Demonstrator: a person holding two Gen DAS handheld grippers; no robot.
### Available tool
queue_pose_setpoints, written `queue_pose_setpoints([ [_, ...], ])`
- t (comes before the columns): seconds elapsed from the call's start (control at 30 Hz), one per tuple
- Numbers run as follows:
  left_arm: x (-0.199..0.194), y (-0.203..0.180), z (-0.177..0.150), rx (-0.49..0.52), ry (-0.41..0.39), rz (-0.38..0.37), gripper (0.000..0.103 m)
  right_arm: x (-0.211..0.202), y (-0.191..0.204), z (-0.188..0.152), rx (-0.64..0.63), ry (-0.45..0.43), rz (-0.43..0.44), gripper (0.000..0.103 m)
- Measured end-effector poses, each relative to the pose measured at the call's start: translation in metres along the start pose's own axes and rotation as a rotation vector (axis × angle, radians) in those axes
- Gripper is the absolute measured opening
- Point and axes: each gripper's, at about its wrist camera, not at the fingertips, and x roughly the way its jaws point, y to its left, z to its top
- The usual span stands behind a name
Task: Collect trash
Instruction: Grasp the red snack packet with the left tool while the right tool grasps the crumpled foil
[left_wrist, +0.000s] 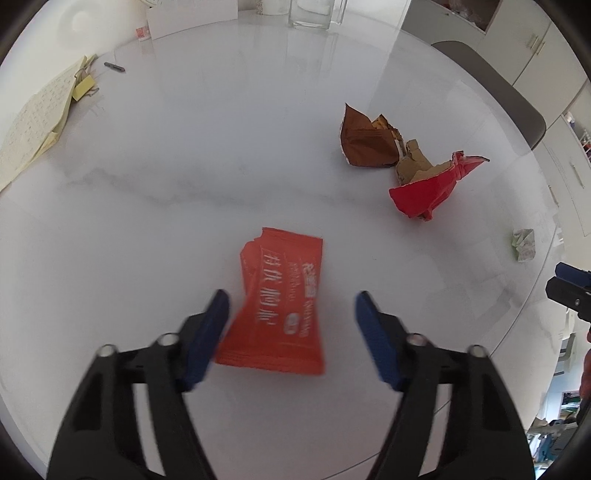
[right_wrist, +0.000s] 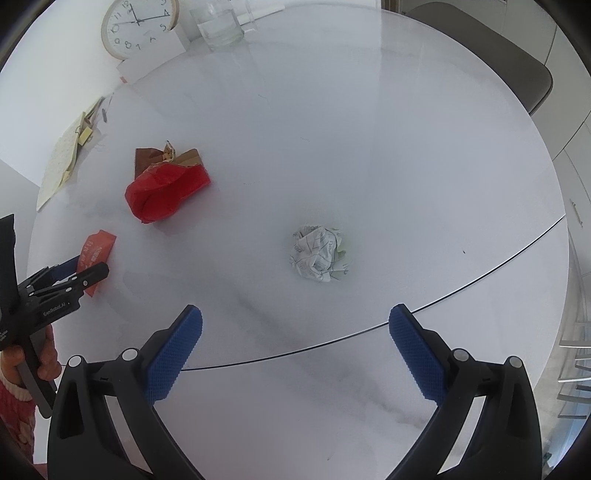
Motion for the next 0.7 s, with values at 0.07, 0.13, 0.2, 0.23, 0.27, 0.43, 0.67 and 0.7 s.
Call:
queue_pose_setpoints([
  [0.07, 0.000, 0.000, 0.000, 0.007, -0.007, 0.011, 0.044, 0.000, 0.000, 0.001, -0.003, -0.001, 0.000, 0.100],
  [0.13, 0.001, 0.002, 0.002, 0.009, -0.005, 0.001, 0.043, 0.000, 0.000, 0.001, -0.004, -0.005, 0.001, 0.100],
  [0.2, 0.000, 0.003, 0.002, 0.001, -0.006, -0.008, 0.042, 0.001, -0.001, 0.002, -0.003, -0.007, 0.001, 0.100],
  [0.23, 0.000, 0.003, 0.001, 0.000, -0.006, -0.008, 0.041, 0.001, -0.001, 0.003, -0.002, -0.005, -0.002, 0.100],
  [0.27, 0.000, 0.003, 0.001, 0.000, -0.006, -0.007, 0.041, 0.002, -0.002, 0.003, -0.002, -0.004, -0.003, 0.100],
  [0.43, -0.007, -0.001, -0.006, -0.004, -0.010, -0.016, 0.041, 0.008, -0.007, 0.008, 0.013, -0.004, -0.005, 0.100],
  [0.67, -0.016, -0.006, -0.010, 0.005, -0.014, -0.050, 0.041, 0.033, -0.001, 0.024, -0.039, 0.011, -0.082, 0.088],
  [0.7, -0.017, -0.008, -0.010, 0.012, -0.016, -0.047, 0.041, 0.036, 0.000, 0.025, -0.042, 0.019, -0.086, 0.078],
])
